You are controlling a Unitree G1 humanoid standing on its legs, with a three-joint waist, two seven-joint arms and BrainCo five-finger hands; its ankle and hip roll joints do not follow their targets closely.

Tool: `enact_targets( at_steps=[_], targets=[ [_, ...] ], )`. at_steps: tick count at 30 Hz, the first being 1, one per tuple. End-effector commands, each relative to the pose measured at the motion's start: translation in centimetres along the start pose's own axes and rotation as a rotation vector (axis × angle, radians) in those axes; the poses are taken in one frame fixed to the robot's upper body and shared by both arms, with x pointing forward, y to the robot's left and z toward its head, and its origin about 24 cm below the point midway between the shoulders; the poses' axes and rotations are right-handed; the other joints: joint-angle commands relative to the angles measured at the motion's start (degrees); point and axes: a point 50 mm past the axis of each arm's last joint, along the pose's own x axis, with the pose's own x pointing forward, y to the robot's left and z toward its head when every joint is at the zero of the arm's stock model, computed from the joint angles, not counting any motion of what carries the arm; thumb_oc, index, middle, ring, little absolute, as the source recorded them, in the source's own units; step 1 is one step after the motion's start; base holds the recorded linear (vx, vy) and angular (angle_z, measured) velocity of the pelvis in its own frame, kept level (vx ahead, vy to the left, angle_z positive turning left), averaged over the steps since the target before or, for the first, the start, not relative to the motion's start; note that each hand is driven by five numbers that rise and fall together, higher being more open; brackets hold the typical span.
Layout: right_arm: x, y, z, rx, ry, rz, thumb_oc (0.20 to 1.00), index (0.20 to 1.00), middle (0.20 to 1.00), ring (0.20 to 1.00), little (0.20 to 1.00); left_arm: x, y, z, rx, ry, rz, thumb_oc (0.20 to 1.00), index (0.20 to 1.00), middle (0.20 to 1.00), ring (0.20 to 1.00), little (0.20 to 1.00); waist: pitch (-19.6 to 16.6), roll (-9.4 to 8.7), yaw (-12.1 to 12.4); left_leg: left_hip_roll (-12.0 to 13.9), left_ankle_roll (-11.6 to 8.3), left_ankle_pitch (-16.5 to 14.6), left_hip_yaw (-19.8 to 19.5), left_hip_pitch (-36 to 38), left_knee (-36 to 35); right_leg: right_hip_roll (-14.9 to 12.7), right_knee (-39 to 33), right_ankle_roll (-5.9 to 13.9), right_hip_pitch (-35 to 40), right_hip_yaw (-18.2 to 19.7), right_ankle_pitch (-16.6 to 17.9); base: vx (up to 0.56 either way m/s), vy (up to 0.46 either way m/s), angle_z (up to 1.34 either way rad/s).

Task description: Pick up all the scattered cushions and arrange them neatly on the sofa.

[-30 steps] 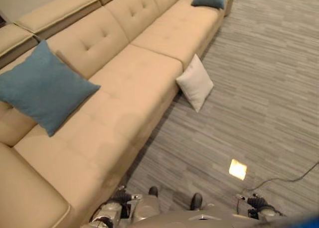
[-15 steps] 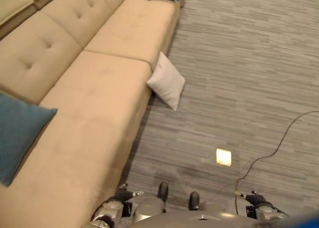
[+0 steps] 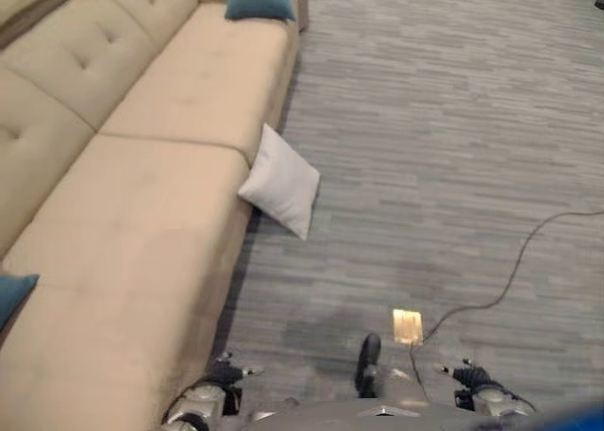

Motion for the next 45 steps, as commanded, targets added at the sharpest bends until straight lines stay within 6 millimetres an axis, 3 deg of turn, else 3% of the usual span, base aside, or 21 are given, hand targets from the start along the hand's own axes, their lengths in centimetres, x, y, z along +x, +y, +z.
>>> enact_targets(
  at_steps=[1,3,6,7,9,10,13,15,17,20,22,23,24,26,28,33,36,39,41,44,45],
  targets=[
    [0.3,-1.8,3.2,-0.003,-0.111,-0.055,1.000,1.000,1.000,1.000,1.000,0.5,0.3,3.9,0.000,-0.105,0.018,1.000,1.000,1.000,1.000,1.000,5.67,-2.01,2.81,-2.00,-1.79,12.49,-3.25,-11.97,19.44,-1.12,2.43,2.30,2.06,0.28,-2.42,0.17,-0.274,0.02],
    [0.4,-2.2,3.6,0.021,-0.116,-0.072,1.000,1.000,1.000,1.000,1.000,0.5,0.3,4.4,-0.008,-0.116,0.020,1.000,1.000,1.000,1.000,1.000,7.19,-2.87,4.49,-2.79,-0.85,10.31,-1.47,-17.25,21.76,-0.94,1.42,1.76,4.46,0.05,-4.07,0.26,-0.262,0.08],
    [0.4,-2.4,4.1,0.024,-0.130,-0.079,1.000,1.000,1.000,1.000,1.000,0.5,0.2,4.6,-0.002,-0.124,0.019,1.000,1.000,1.000,1.000,1.000,7.28,-3.00,5.40,-4.97,-0.30,8.84,-0.44,-21.10,16.73,-0.66,0.48,2.18,6.20,0.30,-5.02,0.24,-0.051,0.12],
    [0.4,-2.5,4.5,0.003,-0.145,-0.080,1.000,1.000,1.000,1.000,1.000,0.5,0.1,4.2,0.019,-0.115,0.013,1.000,1.000,1.000,1.000,1.000,6.34,-2.67,6.25,-6.30,0.21,9.29,0.13,-22.84,8.71,0.37,-0.03,2.80,7.67,0.45,-6.28,0.51,-0.018,0.16],
    [0.4,-2.5,4.5,-0.011,-0.146,-0.077,1.000,1.000,1.000,1.000,1.000,0.5,0.1,3.9,0.026,-0.106,0.013,1.000,1.000,1.000,1.000,1.000,6.10,-2.48,7.00,-6.95,0.26,10.84,-0.23,-22.27,4.66,0.98,-0.05,2.96,8.84,0.99,-7.06,0.41,0.014,0.09],
    [0.4,-2.6,4.3,-0.040,-0.141,-0.075,1.000,1.000,1.000,1.000,1.000,0.4,0.4,3.1,0.026,-0.084,0.018,1.000,1.000,1.000,1.000,1.000,5.12,-1.83,8.09,-7.54,0.12,14.74,-1.88,-22.78,-0.76,2.51,0.73,3.04,10.66,1.98,-8.67,0.37,0.040,-0.04],
    [0.4,-2.0,4.2,-0.054,-0.140,-0.054,1.000,1.000,1.000,1.000,1.000,0.3,1.0,2.0,0.000,-0.049,0.038,1.000,1.000,1.000,1.000,1.000,3.91,-2.81,8.08,-7.91,1.44,12.88,-1.57,-19.83,-0.60,1.73,5.19,3.71,11.07,2.00,-10.27,0.39,0.079,-0.51],
    [0.3,-1.5,4.1,-0.063,-0.140,-0.034,1.000,1.000,1.000,1.000,1.000,0.3,1.3,1.5,-0.015,-0.034,0.046,1.000,1.000,1.000,1.000,1.000,3.29,-2.84,8.30,-8.67,3.16,11.09,-2.08,-16.59,-1.88,-0.55,14.18,5.70,9.47,1.80,-8.86,0.28,0.167,-0.32],
    [0.3,-1.3,4.3,-0.081,-0.147,-0.029,1.000,1.000,1.000,1.000,1.000,0.3,1.3,1.6,-0.009,-0.032,0.046,1.000,1.000,1.000,1.000,1.000,3.95,-1.88,7.77,-8.90,5.12,9.98,-2.28,-13.57,-2.61,-4.07,25.67,8.01,5.32,0.78,-2.61,0.23,0.221,-0.08],
    [0.3,-1.1,4.7,-0.082,-0.158,-0.024,1.000,1.000,1.000,1.000,1.000,0.4,1.5,2.0,-0.002,-0.043,0.050,1.000,1.000,1.000,1.000,1.000,4.73,-0.25,6.50,-7.66,5.80,9.47,-3.03,-10.96,-3.51,-4.69,32.58,7.61,1.75,1.09,-1.15,0.25,0.123,0.00],
    [0.3,-0.7,4.8,-0.089,-0.163,-0.010,1.000,1.000,1.000,1.000,1.000,0.4,2.0,2.4,-0.021,-0.059,0.070,1.000,1.000,1.000,1.000,1.000,4.74,0.33,5.57,-6.76,5.74,8.51,-4.50,-7.29,-5.55,-4.75,29.29,6.48,-2.50,0.70,-1.77,0.38,0.010,0.45],
    [0.3,-0.7,4.9,-0.092,-0.167,-0.007,1.000,1.000,1.000,1.000,1.000,0.4,2.2,2.6,-0.024,-0.063,0.073,1.000,1.000,1.000,1.000,1.000,4.69,0.21,5.39,-6.64,5.40,8.24,-4.72,-6.40,-6.27,-5.00,25.41,6.34,-2.97,0.19,-1.89,0.44,-0.139,0.49],
    [0.2,-0.6,5.3,-0.093,-0.179,-0.001,1.000,1.000,1.000,1.000,1.000,0.4,2.5,2.8,-0.015,-0.070,0.080,1.000,1.000,1.000,1.000,1.000,4.77,-0.64,4.97,-6.84,4.51,7.07,-5.04,-5.16,-7.07,-5.83,14.83,6.69,-4.41,-0.23,-1.43,0.35,-0.132,0.24],
    [0.2,-0.5,5.3,-0.096,-0.179,0.001,1.000,1.000,1.000,1.000,1.000,0.4,2.6,2.8,-0.014,-0.070,0.083,1.000,1.000,1.000,1.000,1.000,4.91,-0.81,4.69,-6.58,4.10,6.32,-5.48,-4.16,-7.38,-5.35,9.88,7.12,-4.75,0.40,-0.25,0.29,-0.112,0.20],
    [0.2,-0.3,5.3,-0.094,-0.173,0.007,1.000,1.000,1.000,1.000,1.000,0.4,2.7,2.4,-0.037,-0.057,0.094,1.000,1.000,1.000,1.000,1.000,4.72,-0.78,3.42,-5.73,3.46,4.34,-7.92,-1.47,-7.23,-3.23,2.37,8.03,-6.79,7.06,2.78,0.45,-0.126,0.27],
    [0.2,-0.2,4.4,-0.119,-0.148,0.018,1.000,1.000,1.000,1.000,1.000,0.2,2.0,0.8,-0.046,-0.009,0.081,1.000,1.000,1.000,1.000,1.000,2.68,-0.79,2.95,-3.83,2.03,3.10,-10.66,1.15,-4.88,-1.88,3.60,6.77,-5.26,8.51,2.26,0.36,-0.118,0.47],
    [0.2,-0.4,3.9,-0.102,-0.140,0.010,1.000,1.000,1.000,1.000,1.000,0.2,1.6,0.6,-0.039,0.000,0.068,1.000,1.000,1.000,1.000,1.000,2.64,-0.87,3.42,-2.67,-0.74,7.38,-11.73,-1.20,3.37,-1.28,4.15,5.10,-2.32,6.17,0.46,0.29,-0.182,0.67],
    [0.2,-1.2,4.8,-0.092,-0.175,-0.020,1.000,1.000,1.000,1.000,1.000,0.4,0.9,2.3,-0.024,-0.057,0.042,1.000,1.000,1.000,1.000,1.000,5.49,-2.57,5.15,-3.66,-1.37,10.13,-8.40,-11.38,15.98,-2.27,2.44,3.75,1.08,3.46,-1.07,0.08,-0.200,0.54],
    [0.3,-1.4,5.1,-0.091,-0.179,-0.026,1.000,1.000,1.000,1.000,1.000,0.4,0.8,2.8,-0.013,-0.070,0.035,1.000,1.000,1.000,1.000,1.000,5.84,-2.89,5.68,-3.60,-1.17,9.52,-6.62,-13.05,15.77,-2.27,1.70,3.58,2.13,2.29,-1.83,0.10,-0.211,0.75],
    [0.3,-2.0,5.2,-0.060,-0.185,-0.048,1.000,1.000,1.000,1.000,1.000,0.4,0.2,4.1,0.025,-0.115,0.011,1.000,1.000,1.000,1.000,1.000,5.84,-3.01,5.63,-3.57,-0.74,7.45,2.36,-16.83,6.78,-2.10,-0.28,3.96,5.80,-2.84,-3.63,0.19,-0.165,0.96],
    [0.3,-2.3,4.6,-0.047,-0.168,-0.058,1.000,1.000,1.000,1.000,1.000,0.4,0.0,3.9,0.055,-0.105,0.002,1.000,1.000,1.000,1.000,1.000,4.74,-2.02,4.56,-2.99,-0.07,10.07,8.39,-16.66,0.69,-1.52,0.32,4.09,6.52,-5.72,-5.01,0.20,-0.065,1.90]
  ],
)
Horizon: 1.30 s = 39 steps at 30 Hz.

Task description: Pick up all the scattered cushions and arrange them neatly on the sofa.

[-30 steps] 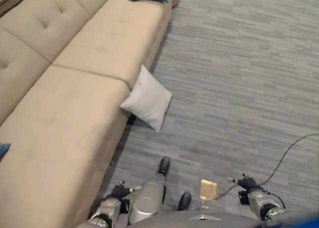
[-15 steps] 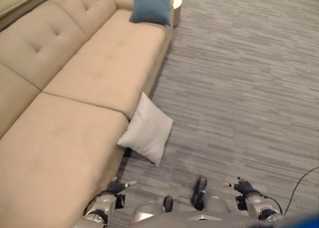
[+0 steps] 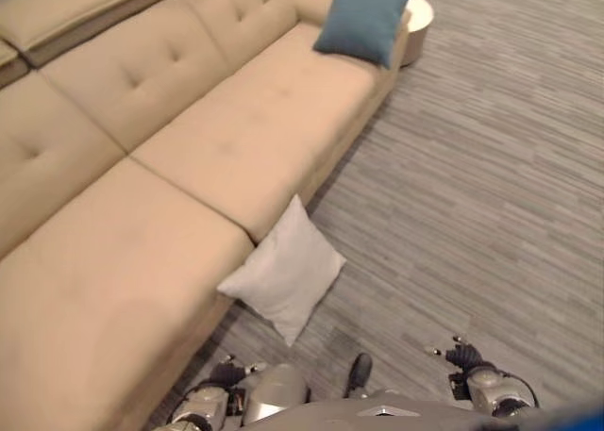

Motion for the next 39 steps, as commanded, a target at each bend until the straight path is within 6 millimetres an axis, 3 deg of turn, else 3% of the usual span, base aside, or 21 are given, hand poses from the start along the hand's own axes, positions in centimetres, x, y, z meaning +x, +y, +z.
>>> enact_targets(
  at_steps=[1,4,9,10,11,12,13,14,16,17,18,19,22,28,30,31,32,34,39],
  targets=[
    [0.1,-2.1,-0.1,0.035,-0.002,-0.065,1.000,1.000,1.000,1.000,1.000,0.0,-0.5,-0.3,0.043,0.011,-0.004,1.000,1.000,1.000,1.000,1.000,-1.73,1.89,-0.15,0.67,1.21,7.70,3.67,4.69,-7.51,-2.03,3.46,10.10,-1.09,2.23,0.38,0.19,-0.028,1.66],
    [0.1,-1.6,0.1,0.003,-0.012,-0.049,1.000,1.000,1.000,1.000,1.000,-0.2,-0.1,-1.3,0.014,0.035,0.008,1.000,1.000,1.000,1.000,1.000,-2.15,2.13,0.95,-1.71,1.83,6.62,-0.94,7.43,-10.69,-2.45,6.97,10.26,-0.98,1.16,-0.33,0.13,0.053,0.19],
    [0.2,-1.0,0.6,-0.006,-0.026,-0.027,1.000,1.000,1.000,1.000,1.000,-0.5,0.8,-2.6,-0.018,0.078,0.036,1.000,1.000,1.000,1.000,1.000,-2.63,3.12,1.45,-2.15,4.42,6.68,-3.02,11.80,-15.03,-6.25,20.28,12.60,-3.50,0.97,1.36,0.13,0.101,0.14],
    [0.2,-1.0,0.6,-0.006,-0.026,-0.027,1.000,1.000,1.000,1.000,1.000,-0.5,0.8,-2.6,-0.018,0.078,0.036,1.000,1.000,1.000,1.000,1.000,-2.63,3.11,1.45,-2.15,4.42,6.68,-3.02,11.80,-15.03,-6.26,20.29,12.60,-3.51,0.97,1.35,0.09,0.047,0.28],
    [0.2,-0.7,1.0,0.003,-0.038,-0.018,1.000,1.000,1.000,1.000,1.000,-0.4,1.3,-2.4,-0.015,0.069,0.046,1.000,1.000,1.000,1.000,1.000,-1.82,3.47,0.19,-2.02,4.91,7.18,-5.89,12.82,-15.51,-4.84,25.10,13.00,-7.07,7.27,2.54,0.04,0.006,0.43],
    [0.2,-0.7,1.0,0.003,-0.038,-0.018,1.000,1.000,1.000,1.000,1.000,-0.4,1.3,-2.4,-0.015,0.069,0.046,1.000,1.000,1.000,1.000,1.000,-1.97,3.48,0.15,-2.00,4.90,7.28,-5.92,12.62,-15.53,-4.79,24.94,12.98,-7.20,7.22,2.70,0.15,-0.068,0.78],
    [0.1,-0.2,1.0,0.010,-0.041,0.002,1.000,1.000,1.000,1.000,1.000,-0.4,1.2,-2.3,0.000,0.066,0.040,1.000,1.000,1.000,1.000,1.000,-2.33,3.49,-0.58,-1.93,4.50,6.99,-9.59,13.57,-16.41,-2.10,19.56,11.98,-8.16,15.83,0.70,0.11,-0.073,0.85],
    [0.1,-0.2,1.0,0.010,-0.041,0.002,1.000,1.000,1.000,1.000,1.000,-0.4,1.2,-2.3,0.000,0.065,0.040,1.000,1.000,1.000,1.000,1.000,-2.45,3.50,-0.62,-1.92,4.49,7.08,-9.63,13.41,-16.43,-2.08,19.40,11.97,-8.24,15.79,0.85,0.19,-0.119,0.88],
    [0.1,-0.1,1.3,0.038,-0.049,0.006,1.000,1.000,1.000,1.000,1.000,-0.3,1.1,-1.7,-0.008,0.046,0.044,1.000,1.000,1.000,1.000,1.000,-2.71,3.39,-2.18,-2.30,3.65,6.67,-14.07,13.80,-16.42,-1.14,12.13,12.31,-9.82,26.45,1.86,0.18,-0.116,1.13],
    [0.1,-0.1,1.3,0.038,-0.049,0.006,1.000,1.000,1.000,1.000,1.000,-0.3,1.1,-1.7,-0.009,0.046,0.044,1.000,1.000,1.000,1.000,1.000,-2.59,3.47,-2.23,-2.24,3.64,6.59,-14.13,13.96,-16.41,-1.09,12.04,12.29,-9.59,26.37,1.85,0.19,-0.123,1.13],
    [0.1,0.0,1.4,0.050,-0.050,0.007,1.000,1.000,1.000,1.000,1.000,-0.2,1.1,-1.5,-0.005,0.042,0.044,1.000,1.000,1.000,1.000,1.000,-2.62,3.56,-3.46,-2.50,3.52,6.06,-16.61,14.11,-15.77,-0.17,10.77,12.52,-10.16,32.19,1.98,0.13,-0.096,1.14],
    [0.2,0.0,1.5,0.055,-0.050,0.009,1.000,1.000,1.000,1.000,1.000,-0.2,1.0,-1.2,-0.012,0.033,0.046,1.000,1.000,1.000,1.000,1.000,-2.65,3.36,-3.70,-2.71,3.08,5.85,-18.11,14.07,-15.33,0.14,10.75,12.86,-10.51,33.09,2.37,0.16,-0.160,1.37],
    [0.2,-0.3,1.4,0.036,-0.046,0.000,1.000,1.000,1.000,1.000,1.000,-0.2,0.7,-1.8,-0.021,0.056,0.046,1.000,1.000,1.000,1.000,1.000,-3.45,2.90,-2.60,-2.28,1.49,6.38,-19.88,13.73,-15.90,-1.84,6.56,12.73,-7.08,26.73,2.65,0.09,-0.206,1.08],
    [0.2,-1.6,1.4,0.042,-0.057,-0.041,1.000,1.000,1.000,1.000,1.000,-0.2,0.4,-1.4,-0.053,0.048,0.040,1.000,1.000,1.000,1.000,1.000,-4.00,3.04,-2.92,0.92,-1.36,9.78,-20.05,10.03,-17.73,-0.43,2.26,11.24,-3.58,19.76,1.44,0.01,-0.219,1.01],
    [0.3,-2.0,1.2,0.040,-0.053,-0.051,1.000,1.000,1.000,1.000,1.000,-0.2,0.1,-1.3,-0.057,0.043,0.028,1.000,1.000,1.000,1.000,1.000,-3.23,2.92,-3.27,0.85,-0.85,9.84,-15.52,8.16,-16.07,-1.02,2.13,11.02,-2.87,17.01,1.37,-0.07,-0.137,0.94],
    [0.3,-2.3,1.0,0.052,-0.042,-0.058,1.000,1.000,1.000,1.000,1.000,-0.2,-0.2,-1.3,-0.045,0.046,0.011,1.000,1.000,1.000,1.000,1.000,-3.05,2.51,-4.67,1.87,-0.25,8.68,-6.78,7.96,-14.14,-1.64,2.41,10.80,-2.64,14.67,1.07,-0.10,-0.099,0.97],
    [0.2,-2.3,0.6,0.064,-0.028,-0.056,1.000,1.000,1.000,1.000,1.000,-0.2,-0.4,-1.5,-0.042,0.050,0.004,1.000,1.000,1.000,1.000,1.000,-3.02,2.30,-5.01,1.64,-0.09,7.67,-4.04,8.01,-12.42,-1.87,2.41,10.63,-2.51,13.67,1.06,-0.08,-0.089,1.21],
    [0.2,-2.0,0.2,0.067,-0.012,-0.046,1.000,1.000,1.000,1.000,1.000,-0.3,-0.5,-1.8,-0.035,0.061,-0.006,1.000,1.000,1.000,1.000,1.000,-3.56,2.30,-5.35,1.45,0.12,6.76,-2.41,8.94,-13.11,-1.67,2.79,10.44,-2.52,12.88,0.69,0.02,-0.033,1.06],
    [0.1,-1.2,-0.1,0.065,-0.004,-0.027,1.000,1.000,1.000,1.000,1.000,-0.5,-0.1,-2.9,-0.050,0.090,0.012,1.000,1.000,1.000,1.000,1.000,-4.65,2.63,-5.29,1.07,0.76,7.90,-2.63,11.20,-17.67,-1.30,2.91,10.88,-1.70,12.75,0.47,0.10,0.038,0.03]
  ],
)
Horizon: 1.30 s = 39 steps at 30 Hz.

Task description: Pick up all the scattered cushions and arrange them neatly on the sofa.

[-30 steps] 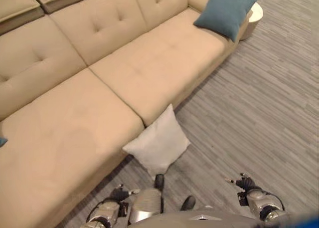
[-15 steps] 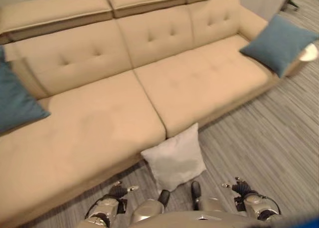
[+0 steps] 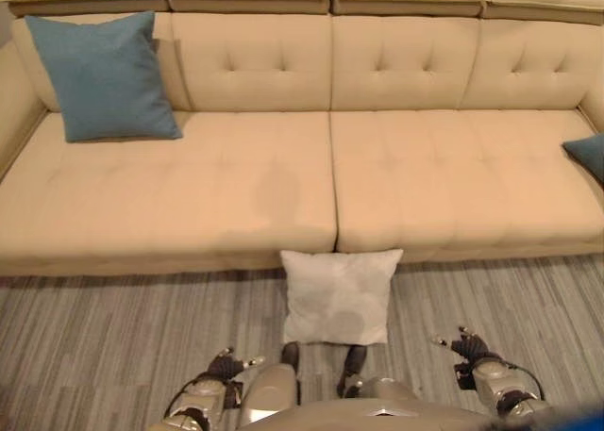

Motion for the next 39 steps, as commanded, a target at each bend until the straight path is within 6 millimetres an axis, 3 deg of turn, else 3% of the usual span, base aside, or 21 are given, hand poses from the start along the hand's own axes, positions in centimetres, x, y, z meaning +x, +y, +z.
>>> enact_targets(
  at_steps=[1,4,10,11,12,14,15,16,20,24,25,26,28,29,32,37,39],
  targets=[
    [0.1,-0.2,0.8,0.040,-0.026,-0.014,1.000,1.000,1.000,1.000,1.000,0.1,0.7,0.8,-0.025,-0.025,0.028,1.000,1.000,1.000,1.000,1.000,-1.32,-1.13,0.91,-0.22,-2.33,2.36,-0.01,-1.64,0.02,-2.88,1.37,8.32,4.16,5.29,-3.36,0.07,0.061,-0.19],
    [0.2,0.0,1.5,0.041,-0.048,-0.016,1.000,1.000,1.000,1.000,1.000,0.2,1.0,2.0,-0.041,-0.065,0.042,1.000,1.000,1.000,1.000,1.000,-0.46,-1.36,1.35,-0.26,-2.21,2.26,-0.06,-1.96,-0.01,-3.20,1.77,8.46,3.79,5.17,-3.53,0.01,0.050,-0.02],
    [0.4,-0.1,5.6,0.043,-0.171,-0.046,1.000,1.000,1.000,1.000,1.000,0.2,1.2,7.8,-0.089,-0.262,0.079,1.000,1.000,1.000,1.000,1.000,4.93,-1.44,1.94,-1.01,-1.89,1.83,0.11,-8.05,3.85,-4.60,5.70,8.33,-2.81,5.39,-3.08,-0.12,0.034,0.00],
    [0.4,-0.1,5.6,0.044,-0.172,-0.046,1.000,1.000,1.000,1.000,1.000,0.2,1.2,7.9,-0.089,-0.263,0.079,1.000,1.000,1.000,1.000,1.000,4.80,-1.45,1.94,-1.02,-1.88,1.79,0.12,-8.32,4.00,-4.62,5.83,8.33,-3.07,5.41,-3.12,-0.22,0.036,0.00],
    [0.4,-0.5,7.7,0.059,-0.238,-0.073,1.000,1.000,1.000,1.000,1.000,-0.2,1.3,10.8,-0.133,-0.366,0.099,1.000,1.000,1.000,1.000,1.000,7.32,-1.35,1.69,-1.05,-1.90,1.73,0.31,-11.97,6.62,-5.42,8.68,8.17,-7.24,5.75,-2.88,-0.24,0.038,0.03],
    [0.2,-0.9,9.7,0.073,-0.301,-0.099,1.000,1.000,1.000,1.000,1.000,-0.8,1.2,13.6,-0.173,-0.463,0.108,1.000,1.000,1.000,1.000,1.000,9.35,-1.15,1.50,-1.22,-1.85,1.67,0.50,-16.58,9.72,-6.14,12.10,7.71,-12.27,6.10,-2.79,-0.28,0.042,-0.01],
    [-0.2,-1.9,12.3,0.086,-0.388,-0.144,1.000,1.000,1.000,1.000,1.000,-1.7,1.4,16.3,-0.218,-0.565,0.120,1.000,1.000,1.000,1.000,1.000,10.77,-0.84,1.32,-1.38,-1.75,1.38,0.41,-22.18,13.48,-7.00,16.01,7.36,-17.83,6.24,-3.44,-0.18,0.021,-0.04],
    [-0.2,-1.9,12.3,0.086,-0.387,-0.144,1.000,1.000,1.000,1.000,1.000,-1.7,1.4,16.3,-0.218,-0.565,0.120,1.000,1.000,1.000,1.000,1.000,10.65,-0.84,1.31,-1.38,-1.74,1.34,0.41,-22.35,13.58,-7.01,16.08,7.35,-18.00,6.25,-3.46,-0.17,0.017,0.00],
    [-1.4,-3.5,17.2,0.086,-0.551,-0.217,1.000,1.000,1.000,1.000,1.000,-3.3,1.4,20.7,-0.317,-0.701,0.137,1.000,1.000,1.000,1.000,1.000,12.47,-0.36,0.82,-1.11,-2.14,-0.80,0.01,-32.46,20.70,-7.88,23.77,7.38,-28.39,7.35,-6.08,-0.07,-0.007,0.01],
    [-3.5,-6.1,22.9,0.095,-0.716,-0.309,1.000,1.000,1.000,1.000,1.000,-5.4,2.0,25.5,-0.375,-0.833,0.168,1.000,1.000,1.000,1.000,1.000,13.49,-0.17,0.12,-0.55,-2.42,-1.45,0.08,-43.65,27.37,-8.87,30.43,7.29,-39.48,8.17,-7.04,-0.09,-0.008,0.00],
    [-3.6,-6.1,23.0,0.096,-0.718,-0.310,1.000,1.000,1.000,1.000,1.000,-5.5,2.0,25.5,-0.376,-0.835,0.168,1.000,1.000,1.000,1.000,1.000,13.32,-0.17,0.09,-0.56,-2.41,-1.52,0.09,-44.05,27.59,-8.90,30.64,7.28,-39.88,8.21,-7.12,-0.06,-0.003,-0.09],
    [-4.9,-7.1,25.5,0.103,-0.799,-0.342,1.000,1.000,1.000,1.000,1.000,-6.5,2.1,27.3,-0.405,-0.889,0.164,1.000,1.000,1.000,1.000,1.000,13.55,-0.08,-0.27,-0.18,-2.41,-1.78,0.09,-48.77,30.21,-9.39,34.12,7.30,-44.96,8.80,-7.66,-0.03,-0.003,-0.13],
    [-6.0,-8.2,27.5,0.112,-0.851,-0.386,1.000,1.000,1.000,1.000,1.000,-7.9,2.0,29.4,-0.403,-0.952,0.169,1.000,1.000,1.000,1.000,1.000,13.73,0.18,-0.59,0.03,-2.46,-2.03,-0.37,-53.07,32.53,-9.89,37.07,7.23,-49.39,9.40,-8.32,-0.02,0.002,-0.02],
    [-6.1,-8.3,27.6,0.113,-0.852,-0.386,1.000,1.000,1.000,1.000,1.000,-7.9,2.0,29.5,-0.404,-0.953,0.169,1.000,1.000,1.000,1.000,1.000,13.62,0.16,-0.61,0.01,-2.45,-2.10,-0.34,-53.41,32.72,-9.93,37.29,7.24,-49.74,9.46,-8.40,0.00,0.000,0.00],
    [-9.8,-10.5,32.4,0.086,-1.012,-0.488,1.000,1.000,1.000,1.000,1.000,-11.0,2.4,33.5,-0.400,-1.081,0.186,1.000,1.000,1.000,1.000,1.000,14.34,0.43,-1.44,0.56,-2.68,-2.41,-0.45,-62.60,37.49,-10.22,42.72,7.18,-59.21,10.62,-9.31,0.01,0.001,-0.01],
    [-13.8,-12.0,36.4,0.082,-1.149,-0.535,1.000,1.000,1.000,1.000,1.000,-14.9,3.4,37.4,-0.417,-1.216,0.195,1.000,1.000,1.000,1.000,1.000,14.90,0.23,-1.96,0.28,-2.24,-2.75,-0.29,-70.42,40.83,-10.60,46.84,7.23,-67.76,11.89,-9.57,0.04,0.009,-0.04],
    [-14.6,-12.2,37.1,0.079,-1.173,-0.540,1.000,1.000,1.000,1.000,1.000,-15.7,3.4,38.0,-0.422,-1.243,0.182,1.000,1.000,1.000,1.000,1.000,15.00,0.22,-2.05,0.18,-2.13,-2.81,-0.24,-71.70,41.25,-10.57,47.36,7.24,-69.14,11.98,-9.65,0.00,0.000,0.00]
  ],
)
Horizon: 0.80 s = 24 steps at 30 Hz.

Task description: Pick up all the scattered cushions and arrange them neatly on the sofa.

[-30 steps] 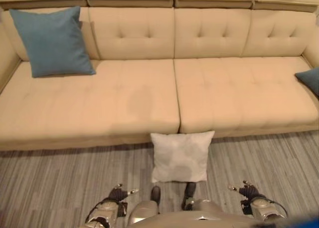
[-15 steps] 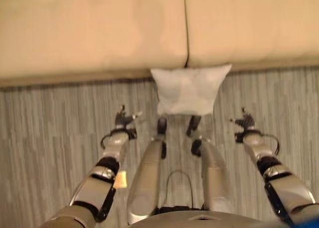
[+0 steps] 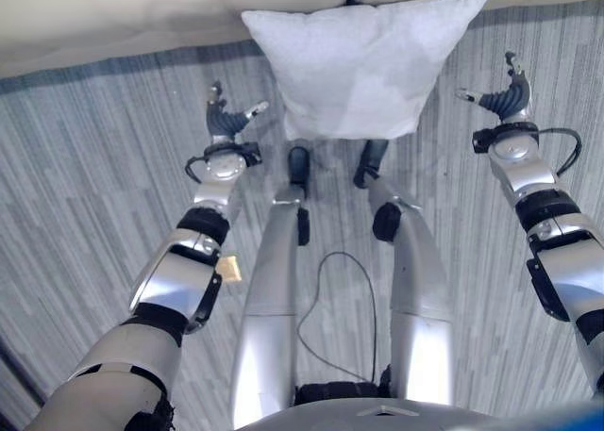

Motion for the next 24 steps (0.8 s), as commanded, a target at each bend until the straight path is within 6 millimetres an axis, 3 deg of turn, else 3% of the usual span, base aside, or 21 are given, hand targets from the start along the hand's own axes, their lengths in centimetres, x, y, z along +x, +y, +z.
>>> enact_targets(
  at_steps=[1,2,8,9,18,24],
  targets=[
    [-0.9,-0.6,-2.2,-0.040,0.020,-0.008,1.000,1.000,1.000,1.000,1.000,-0.6,1.9,-1.4,-0.039,0.013,0.059,1.000,1.000,1.000,1.000,1.000,-6.41,1.50,-0.40,1.07,-4.53,2.51,-3.58,-2.32,-2.57,-3.19,7.07,7.54,-0.76,5.74,-6.17,0.03,0.002,-0.01],
    [-0.1,-1.1,-0.6,-0.017,-0.023,-0.017,1.000,1.000,1.000,1.000,1.000,0.1,1.3,0.7,-0.076,-0.048,0.039,1.000,1.000,1.000,1.000,1.000,-6.19,1.49,-0.62,0.83,-4.23,2.17,-3.38,-4.80,-1.32,-3.22,7.99,7.52,-3.35,6.15,-6.18,0.05,0.018,0.00],
    [1.2,-1.4,3.0,0.036,-0.113,0.010,1.000,1.000,1.000,1.000,1.000,1.3,0.8,4.6,-0.106,-0.142,0.003,1.000,1.000,1.000,1.000,1.000,-5.77,1.44,-0.98,0.50,-3.35,0.78,-2.71,-11.17,2.56,-2.81,10.86,7.58,-10.36,8.06,-6.45,0.05,0.035,-0.06],
    [1.5,-1.3,4.6,0.046,-0.146,0.010,1.000,1.000,1.000,1.000,1.000,1.4,-0.1,5.9,-0.113,-0.173,-0.014,1.000,1.000,1.000,1.000,1.000,-5.11,1.61,-1.00,0.57,-3.21,0.33,-2.52,-13.68,4.46,-2.60,12.21,7.57,-13.02,8.75,-6.60,0.08,0.039,-0.11],
    [2.3,-1.3,9.4,0.074,-0.267,0.011,1.000,1.000,1.000,1.000,1.000,1.2,-3.1,10.1,-0.127,-0.295,-0.090,1.000,1.000,1.000,1.000,1.000,-1.99,2.69,-0.88,0.57,-2.99,0.04,-2.58,-17.18,7.21,-2.53,13.54,7.83,-16.15,8.96,-6.66,0.03,0.009,-0.05],
    [2.1,0.7,12.7,0.115,-0.327,0.082,1.000,1.000,1.000,1.000,1.000,-0.4,-7.4,11.5,-0.237,-0.307,-0.191,1.000,1.000,1.000,1.000,1.000,-0.55,4.11,0.10,0.69,-2.98,-0.01,-3.81,-17.94,9.70,-2.32,14.77,7.47,-16.15,8.22,-7.15,0.02,-0.019,-0.02]
  ],
)
